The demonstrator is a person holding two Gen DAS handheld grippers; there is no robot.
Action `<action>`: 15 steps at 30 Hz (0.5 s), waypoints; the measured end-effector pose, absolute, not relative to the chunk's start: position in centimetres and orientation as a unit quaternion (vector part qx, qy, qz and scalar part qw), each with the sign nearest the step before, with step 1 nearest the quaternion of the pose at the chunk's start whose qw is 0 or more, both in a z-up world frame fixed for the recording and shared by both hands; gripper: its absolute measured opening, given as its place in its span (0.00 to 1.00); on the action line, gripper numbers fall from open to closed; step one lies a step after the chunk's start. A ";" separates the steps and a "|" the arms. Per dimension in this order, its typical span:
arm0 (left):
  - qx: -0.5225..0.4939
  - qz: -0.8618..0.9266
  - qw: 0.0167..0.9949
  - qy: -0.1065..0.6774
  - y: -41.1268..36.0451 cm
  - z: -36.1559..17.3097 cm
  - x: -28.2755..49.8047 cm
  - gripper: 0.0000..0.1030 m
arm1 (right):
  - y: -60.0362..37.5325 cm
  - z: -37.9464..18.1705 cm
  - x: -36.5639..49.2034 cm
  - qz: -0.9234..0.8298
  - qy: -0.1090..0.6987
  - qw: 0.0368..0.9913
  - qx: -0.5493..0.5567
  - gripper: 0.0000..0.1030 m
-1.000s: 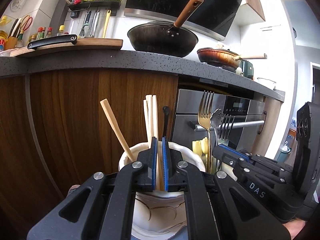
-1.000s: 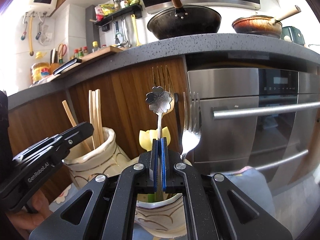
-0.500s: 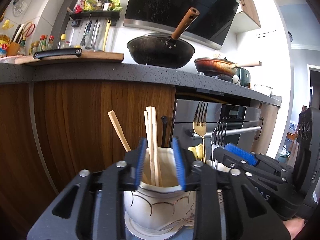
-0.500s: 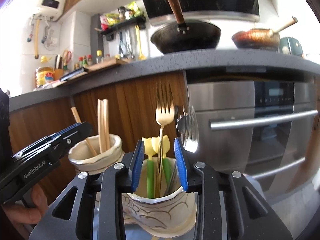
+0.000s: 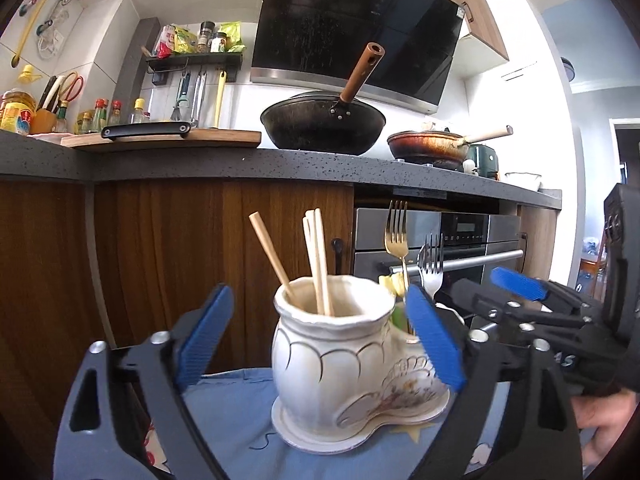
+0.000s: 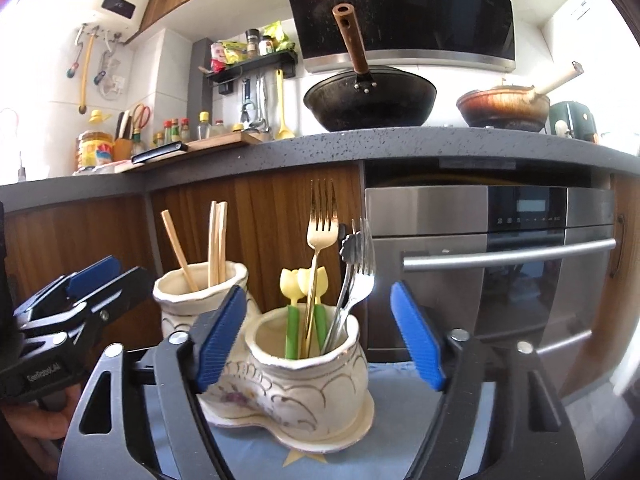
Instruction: Organize utensils
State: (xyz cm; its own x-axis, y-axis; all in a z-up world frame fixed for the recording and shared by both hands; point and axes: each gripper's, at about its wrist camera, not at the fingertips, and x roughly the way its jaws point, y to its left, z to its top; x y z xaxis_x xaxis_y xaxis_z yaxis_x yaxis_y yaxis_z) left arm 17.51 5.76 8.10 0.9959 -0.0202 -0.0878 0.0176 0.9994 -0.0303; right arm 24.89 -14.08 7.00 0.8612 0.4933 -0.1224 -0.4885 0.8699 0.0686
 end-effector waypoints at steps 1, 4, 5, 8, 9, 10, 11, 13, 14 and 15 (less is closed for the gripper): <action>-0.016 -0.007 0.999 0.044 5.9 7.9 17.3 0.88 | -14.2 6.9 24.7 0.252 0.068 0.965 0.018 0.78; -0.021 -0.003 0.999 0.043 6.1 7.6 16.6 0.94 | -14.7 6.7 23.9 0.248 0.065 0.966 0.018 0.86; -0.022 -0.002 0.999 0.043 6.2 7.6 16.4 0.94 | -14.8 6.7 23.5 0.248 0.063 0.967 0.017 0.88; -0.023 0.003 0.999 0.043 6.3 7.2 15.7 0.95 | -15.3 6.5 22.6 0.247 0.057 0.967 0.013 0.91; -0.024 0.005 0.999 0.046 6.3 7.0 15.5 0.95 | -15.5 6.3 22.3 0.246 0.056 0.968 0.013 0.91; -0.025 0.005 0.999 0.047 6.4 6.9 15.4 0.95 | -15.6 6.2 22.1 0.245 0.057 0.968 0.013 0.92; -0.026 0.007 0.998 0.049 6.4 6.8 15.3 0.95 | -15.7 6.0 21.9 0.246 0.059 0.967 0.014 0.92; -0.028 0.009 0.998 0.051 6.4 6.6 14.9 0.95 | -15.8 5.8 21.5 0.248 0.063 0.967 0.012 0.93; -0.029 0.009 0.998 0.051 6.4 6.5 14.7 0.95 | -15.8 5.7 21.3 0.249 0.063 0.966 0.010 0.93; -0.030 0.010 0.998 0.050 6.4 6.5 14.4 0.95 | -15.8 5.6 21.0 0.250 0.062 0.966 0.007 0.94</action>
